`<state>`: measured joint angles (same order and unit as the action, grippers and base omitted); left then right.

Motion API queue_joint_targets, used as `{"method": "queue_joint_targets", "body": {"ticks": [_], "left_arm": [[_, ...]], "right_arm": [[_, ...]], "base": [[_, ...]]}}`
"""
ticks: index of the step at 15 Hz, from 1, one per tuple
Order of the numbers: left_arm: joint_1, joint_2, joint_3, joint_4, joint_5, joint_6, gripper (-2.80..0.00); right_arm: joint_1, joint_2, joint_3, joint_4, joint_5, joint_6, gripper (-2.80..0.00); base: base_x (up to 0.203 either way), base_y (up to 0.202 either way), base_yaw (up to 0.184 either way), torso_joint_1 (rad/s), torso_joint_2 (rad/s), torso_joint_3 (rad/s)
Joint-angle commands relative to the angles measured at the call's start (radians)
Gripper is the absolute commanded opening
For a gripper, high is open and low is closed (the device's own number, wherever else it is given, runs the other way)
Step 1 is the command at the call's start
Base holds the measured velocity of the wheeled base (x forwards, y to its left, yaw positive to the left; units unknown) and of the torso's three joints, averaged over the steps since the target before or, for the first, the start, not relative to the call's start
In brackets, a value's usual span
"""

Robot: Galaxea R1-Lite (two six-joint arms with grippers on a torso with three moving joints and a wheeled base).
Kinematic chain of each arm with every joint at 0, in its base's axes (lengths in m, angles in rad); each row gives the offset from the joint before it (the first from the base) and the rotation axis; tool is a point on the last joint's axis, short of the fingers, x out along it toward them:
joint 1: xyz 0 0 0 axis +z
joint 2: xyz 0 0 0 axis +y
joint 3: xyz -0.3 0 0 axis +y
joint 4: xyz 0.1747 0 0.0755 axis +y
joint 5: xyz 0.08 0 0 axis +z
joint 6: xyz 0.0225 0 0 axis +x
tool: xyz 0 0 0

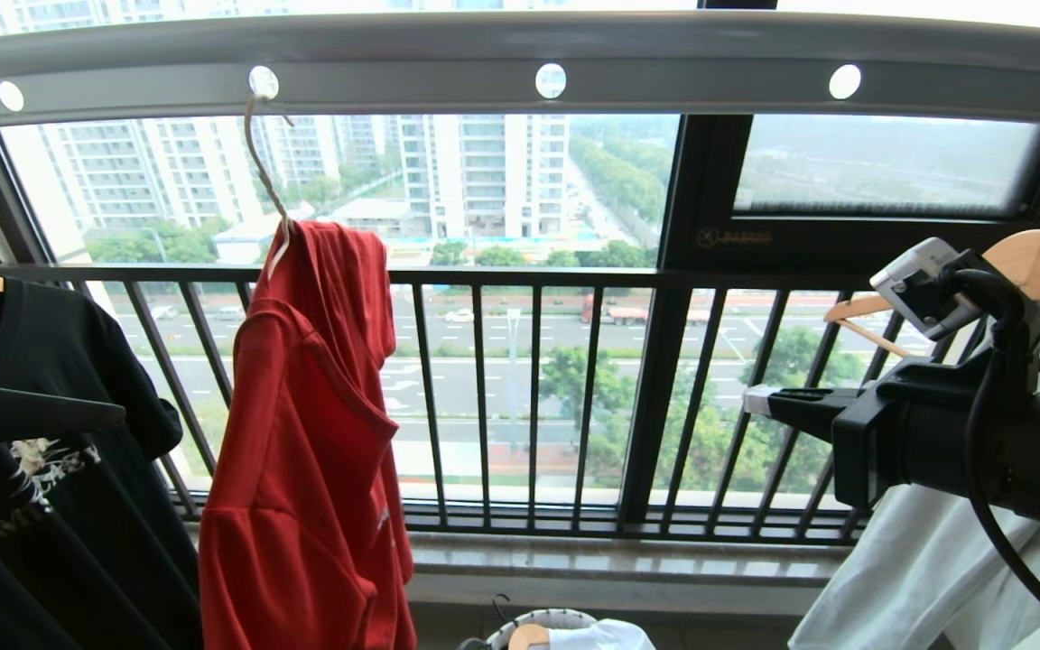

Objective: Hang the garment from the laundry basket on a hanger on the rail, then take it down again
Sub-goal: Take the clothes off the clothes rack

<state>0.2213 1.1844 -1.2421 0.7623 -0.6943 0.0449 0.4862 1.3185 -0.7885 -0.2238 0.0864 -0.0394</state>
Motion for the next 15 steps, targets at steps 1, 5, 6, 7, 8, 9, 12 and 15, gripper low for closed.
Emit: {"method": "queue_joint_targets", "body": {"ticks": [1, 5, 6, 7, 8, 9, 12, 15], "left_arm": [[-0.096, 0.053, -0.038, 0.001, 0.07, -0.019, 0.0], [-0.334, 0.069, -0.114, -0.015, 0.346, -0.171, 0.0], [-0.384, 0.065, -0.127, -0.022, 0.392, -0.209, 0.0], [-0.429, 0.06, -0.145, -0.025, 0.431, -0.252, 0.0], [-0.468, 0.058, -0.164, -0.027, 0.469, -0.295, 0.0], [-0.501, 0.062, -0.173, -0.028, 0.513, -0.323, 0.0], [-0.625, 0.094, -0.171, -0.074, 0.741, -0.416, 0.0], [-0.723, 0.125, -0.105, -0.22, 0.944, -0.477, 0.0]], "right_arm": [[0.0, -0.001, -0.001, -0.002, 0.0, -0.001, -2.8], [0.0, -0.002, -0.001, -0.002, 0.0, -0.001, -2.8], [0.0, -0.002, -0.001, -0.002, 0.0, -0.001, -2.8], [0.0, -0.004, -0.001, -0.002, 0.0, -0.001, -2.8], [0.0, -0.004, -0.001, -0.002, 0.0, -0.001, -2.8], [0.0, -0.002, -0.001, -0.002, 0.001, -0.001, -2.8], [0.0, -0.002, -0.001, -0.002, 0.001, -0.001, -2.8], [0.0, 0.001, 0.0, -0.002, 0.001, -0.001, -2.8]], "base": [[0.0, 0.0, 0.0, 0.0, 0.0, 0.0], [0.0, 0.0, 0.0, 0.0, 0.0, 0.0], [0.0, 0.0, 0.0, 0.0, 0.0, 0.0], [0.0, 0.0, 0.0, 0.0, 0.0, 0.0], [0.0, 0.0, 0.0, 0.0, 0.0, 0.0], [0.0, 0.0, 0.0, 0.0, 0.0, 0.0], [0.0, 0.0, 0.0, 0.0, 0.0, 0.0], [0.0, 0.0, 0.0, 0.0, 0.0, 0.0]]}}
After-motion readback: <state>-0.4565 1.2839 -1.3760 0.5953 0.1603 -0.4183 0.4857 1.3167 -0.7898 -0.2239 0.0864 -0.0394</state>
